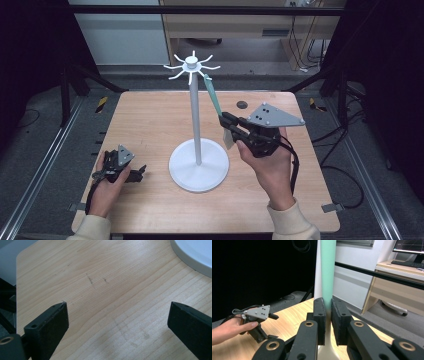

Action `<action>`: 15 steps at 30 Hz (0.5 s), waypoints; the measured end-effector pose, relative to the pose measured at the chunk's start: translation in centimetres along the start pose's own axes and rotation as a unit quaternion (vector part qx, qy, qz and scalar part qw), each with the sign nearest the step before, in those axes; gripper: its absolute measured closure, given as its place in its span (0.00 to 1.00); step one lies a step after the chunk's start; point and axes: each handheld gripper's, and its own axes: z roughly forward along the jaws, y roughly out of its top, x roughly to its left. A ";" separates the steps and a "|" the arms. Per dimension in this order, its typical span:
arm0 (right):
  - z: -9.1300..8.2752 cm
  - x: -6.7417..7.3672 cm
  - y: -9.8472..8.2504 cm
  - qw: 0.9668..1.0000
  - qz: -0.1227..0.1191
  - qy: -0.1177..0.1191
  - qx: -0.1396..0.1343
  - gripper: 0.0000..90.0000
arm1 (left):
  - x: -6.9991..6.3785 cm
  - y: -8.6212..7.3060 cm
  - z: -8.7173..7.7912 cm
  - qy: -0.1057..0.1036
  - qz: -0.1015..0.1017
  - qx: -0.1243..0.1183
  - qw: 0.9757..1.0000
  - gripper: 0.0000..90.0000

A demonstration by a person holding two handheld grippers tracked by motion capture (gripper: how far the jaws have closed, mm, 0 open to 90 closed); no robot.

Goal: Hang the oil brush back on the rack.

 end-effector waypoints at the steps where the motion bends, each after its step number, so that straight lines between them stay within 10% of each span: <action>1: 0.1 0.0 0.0 1.000 0.001 0.000 0.000 0.92 | 0.0 0.0 0.0 0.000 0.001 0.000 1.000 0.03; 15: 0.4 0.1 -0.2 1.000 0.005 0.002 -0.002 0.91 | 0.0 0.0 0.0 0.000 0.004 0.003 1.000 0.03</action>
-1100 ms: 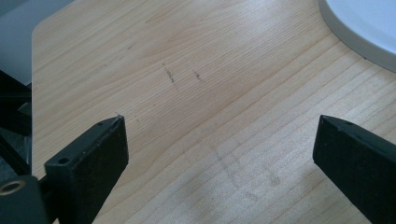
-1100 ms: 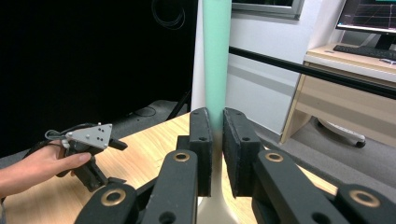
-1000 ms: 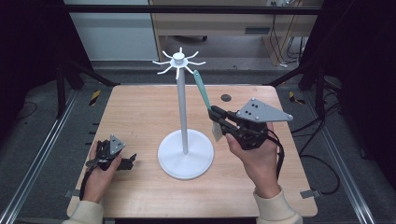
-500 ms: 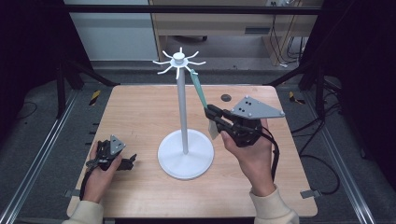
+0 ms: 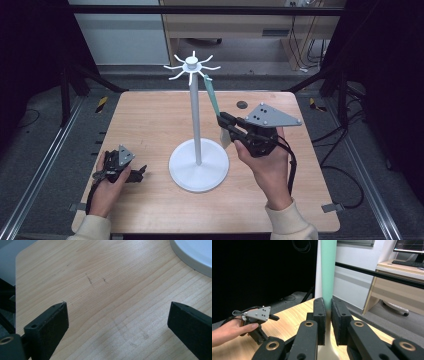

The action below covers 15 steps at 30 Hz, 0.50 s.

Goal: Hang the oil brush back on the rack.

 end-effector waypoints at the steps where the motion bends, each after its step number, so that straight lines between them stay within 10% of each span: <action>1: 0.0 0.0 0.0 1.000 0.000 0.000 0.000 0.91 | 0.0 0.0 0.0 0.000 0.000 0.000 1.000 0.03; 15: 0.2 -0.1 -0.1 1.000 0.008 0.006 -0.006 0.90 | 0.0 0.0 0.0 0.000 0.000 0.000 1.000 0.03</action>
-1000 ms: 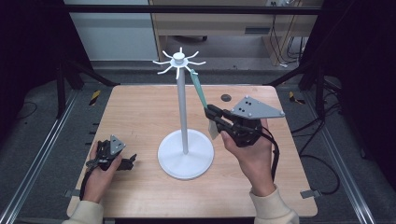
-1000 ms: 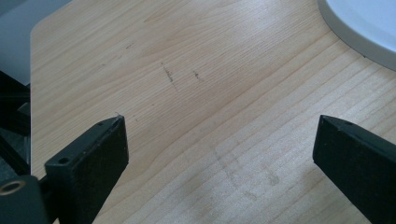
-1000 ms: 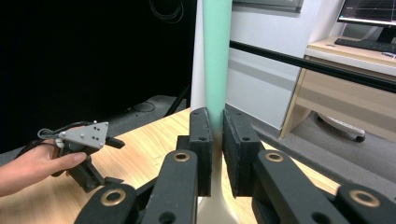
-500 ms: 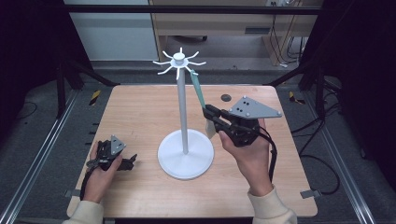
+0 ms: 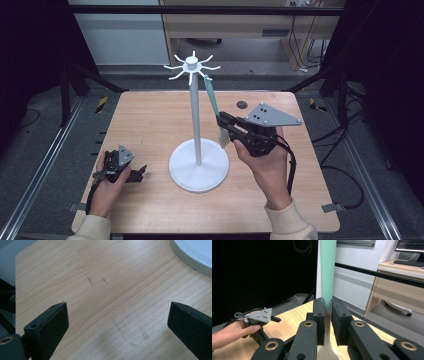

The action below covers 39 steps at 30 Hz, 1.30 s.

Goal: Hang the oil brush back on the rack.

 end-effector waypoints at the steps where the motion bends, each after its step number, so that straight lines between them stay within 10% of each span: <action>1: 0.0 0.0 0.0 1.000 0.001 -0.001 0.000 0.89 | 0.0 0.0 0.0 0.000 0.000 0.000 1.000 0.03; 22: -1.1 -2.0 -1.3 0.998 0.005 -0.059 0.037 0.79 | 0.0 0.0 0.0 -0.001 0.000 -0.003 1.000 0.03; 39: -0.8 -2.9 -2.1 0.990 0.005 -0.121 0.071 0.36 | 0.0 0.1 0.0 -0.001 -0.001 -0.003 1.000 0.03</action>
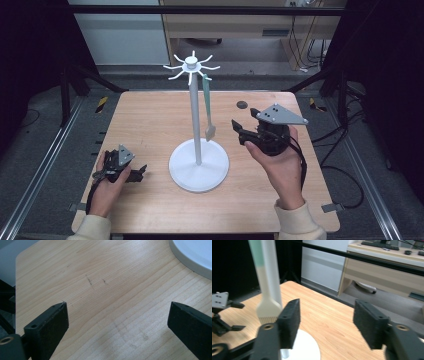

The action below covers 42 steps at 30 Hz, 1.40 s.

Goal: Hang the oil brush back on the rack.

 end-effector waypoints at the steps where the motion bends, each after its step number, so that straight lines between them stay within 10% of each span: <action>1: 0.0 0.0 -0.1 1.000 0.000 -0.005 0.003 0.33 | 0.0 0.0 0.0 0.000 -0.001 -0.001 1.000 0.03; 12: 0.6 -0.7 -0.9 0.999 -0.017 -0.040 0.014 0.09 | 0.0 0.0 0.0 -0.001 0.000 -0.001 1.000 0.03; 27: 1.9 -3.4 -4.0 0.997 -0.007 -0.072 0.042 0.10 | 0.1 0.0 -0.2 0.003 -0.002 -0.003 1.000 0.03; 42: 3.4 -7.8 -10.8 0.992 0.036 -0.086 0.087 0.11 | 0.0 0.1 -0.3 0.009 -0.009 -0.019 1.000 0.03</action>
